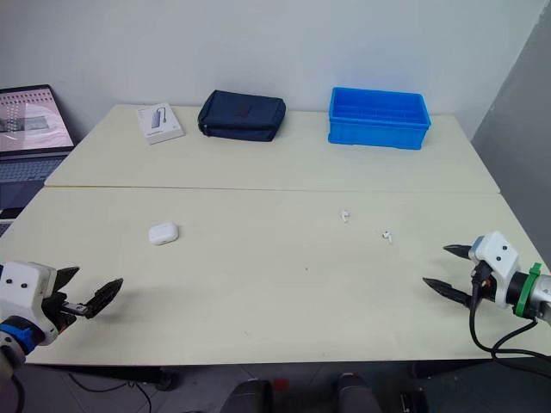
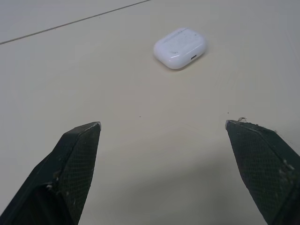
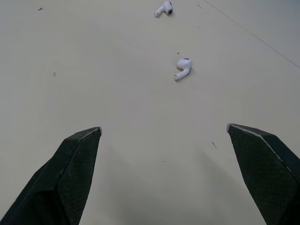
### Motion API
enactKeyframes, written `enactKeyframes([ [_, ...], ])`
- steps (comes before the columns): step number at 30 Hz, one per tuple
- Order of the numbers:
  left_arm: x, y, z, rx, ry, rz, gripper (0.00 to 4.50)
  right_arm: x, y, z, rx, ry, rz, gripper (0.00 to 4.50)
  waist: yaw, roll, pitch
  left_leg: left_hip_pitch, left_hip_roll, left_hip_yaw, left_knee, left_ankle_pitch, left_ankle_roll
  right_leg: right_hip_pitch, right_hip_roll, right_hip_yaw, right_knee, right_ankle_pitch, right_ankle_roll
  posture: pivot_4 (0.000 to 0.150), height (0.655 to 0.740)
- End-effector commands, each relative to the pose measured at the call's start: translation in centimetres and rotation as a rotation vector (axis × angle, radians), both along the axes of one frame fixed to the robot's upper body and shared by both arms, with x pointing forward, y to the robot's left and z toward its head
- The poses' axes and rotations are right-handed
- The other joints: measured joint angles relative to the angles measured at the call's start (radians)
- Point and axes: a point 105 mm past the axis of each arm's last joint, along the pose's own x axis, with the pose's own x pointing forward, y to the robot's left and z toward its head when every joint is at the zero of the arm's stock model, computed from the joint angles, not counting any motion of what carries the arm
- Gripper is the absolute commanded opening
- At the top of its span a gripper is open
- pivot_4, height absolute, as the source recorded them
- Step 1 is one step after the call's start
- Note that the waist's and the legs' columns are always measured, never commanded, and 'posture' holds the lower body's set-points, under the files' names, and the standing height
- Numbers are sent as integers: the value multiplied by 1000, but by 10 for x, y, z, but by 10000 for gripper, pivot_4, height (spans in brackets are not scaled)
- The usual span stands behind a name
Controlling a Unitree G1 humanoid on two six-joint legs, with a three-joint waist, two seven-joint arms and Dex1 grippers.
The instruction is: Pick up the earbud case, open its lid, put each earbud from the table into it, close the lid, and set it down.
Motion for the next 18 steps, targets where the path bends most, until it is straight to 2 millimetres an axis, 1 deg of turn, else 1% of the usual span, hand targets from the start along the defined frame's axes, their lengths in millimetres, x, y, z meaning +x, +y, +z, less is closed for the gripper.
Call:
enactKeyframes([
  [1, 1, 3, 16, 34, -47, -13, 44867, 2, 0, 12, -2, -51, 5, 45000, 0, 0, 0, 0, 0, 0, 0, 0, 0, 0, 0, 0, 0, 0, 0, 1500, 7400],
  [5, 4, 0, 21, 11, -58, -60, 44867, 3, 1, 18, 28, -79, -4, 45000, 0, 0, 0, 0, 0, 0, 0, 0, 0, 0, 0, 0, 0, 0, 0, 1500, 7400],
  [8, 3, -2, 27, -40, -80, -93, 44867, 8, -1, 25, 29, -119, -25, 45000, 0, 0, 0, 0, 0, 0, 0, 0, 0, 0, 0, 0, 0, 0, 0, 1500, 7400],
  [13, 6, 3, 30, -46, -88, -67, 44867, 11, 5, 30, 47, -121, -11, 45000, -1, 0, 0, 0, 0, 0, 0, 0, 0, 0, 0, 0, 1, 0, 0, 1500, 7400],
  [15, 6, 4, 29, -77, -86, -53, 44867, 10, 7, 31, 68, -118, -11, 45000, -1, 0, 0, 0, 0, 0, 0, 0, 0, 0, 1, 0, 1, 0, 0, 1500, 7400],
  [18, 5, 2, 32, -100, -87, -72, 44867, 8, 10, 32, 92, -99, -3, 45000, -1, 0, 0, 0, 0, 0, 0, 0, 0, 0, 1, 0, 1, 0, 0, 1500, 7400],
])
